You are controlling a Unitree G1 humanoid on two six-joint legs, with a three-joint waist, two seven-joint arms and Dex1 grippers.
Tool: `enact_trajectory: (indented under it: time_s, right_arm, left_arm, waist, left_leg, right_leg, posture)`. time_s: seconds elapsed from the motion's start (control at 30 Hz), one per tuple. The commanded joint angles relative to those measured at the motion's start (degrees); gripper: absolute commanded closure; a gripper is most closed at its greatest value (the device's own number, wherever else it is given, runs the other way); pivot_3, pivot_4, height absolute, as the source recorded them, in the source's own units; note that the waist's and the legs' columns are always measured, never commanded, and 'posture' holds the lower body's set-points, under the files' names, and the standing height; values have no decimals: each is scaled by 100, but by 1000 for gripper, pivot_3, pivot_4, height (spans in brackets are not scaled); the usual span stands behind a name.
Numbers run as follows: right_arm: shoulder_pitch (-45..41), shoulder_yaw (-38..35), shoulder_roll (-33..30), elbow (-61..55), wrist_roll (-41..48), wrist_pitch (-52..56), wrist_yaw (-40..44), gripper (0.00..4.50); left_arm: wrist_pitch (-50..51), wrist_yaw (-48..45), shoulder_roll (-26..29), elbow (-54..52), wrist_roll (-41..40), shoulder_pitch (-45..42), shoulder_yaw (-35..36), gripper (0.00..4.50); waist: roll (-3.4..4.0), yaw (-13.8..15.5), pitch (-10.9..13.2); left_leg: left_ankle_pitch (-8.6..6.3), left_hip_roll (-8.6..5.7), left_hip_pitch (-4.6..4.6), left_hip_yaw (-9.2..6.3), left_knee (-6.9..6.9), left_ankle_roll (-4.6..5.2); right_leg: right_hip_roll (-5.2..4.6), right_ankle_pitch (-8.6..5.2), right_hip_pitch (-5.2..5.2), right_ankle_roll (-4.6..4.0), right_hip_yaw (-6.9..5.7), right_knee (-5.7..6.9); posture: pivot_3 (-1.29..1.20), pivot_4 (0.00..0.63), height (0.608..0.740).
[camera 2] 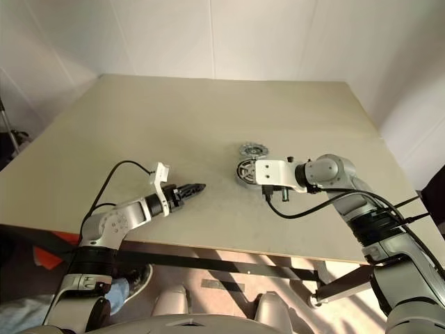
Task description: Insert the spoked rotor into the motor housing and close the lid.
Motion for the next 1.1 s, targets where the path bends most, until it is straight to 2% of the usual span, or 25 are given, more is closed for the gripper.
enact_trajectory:
  time_s: [0.03,0.07,0.5,1.1]
  right_arm:
    - [-539,2,62,371,-196,-569,14,1831]
    - [-630,33,109,539,-266,-699,-14,1490]
    - [-718,110,234,1023,-453,-1438,206,1490]
    - [-461,163,331,672,-552,-1398,326,1490]
  left_arm:
    - [-94,-30,11,-195,-42,-33,55,2248]
    - [-91,-14,8,-228,-48,6,67,2248]
    - [-97,106,-50,-340,-55,146,152,2248]
    - [-98,111,-5,-268,-22,117,168,2248]
  waist:
    - [0,-26,0]
    - [0,-37,0]
    - [-3,-78,-1]
    - [-4,-107,-2]
  left_leg:
    - [0,0,-1,0,0,0]
    - [0,1,-1,0,0,0]
    - [-4,2,-23,-1,11,8]
    - [-4,3,-14,-1,12,8]
  right_leg:
    - [1,0,-2,0,0,2]
    - [1,0,-2,0,0,2]
    - [1,1,-15,-3,-4,1]
    - [2,2,-8,-5,-3,4]
  posture:
    - [0,0,740]
    - [0,0,740]
    - [0,0,740]
    - [0,0,740]
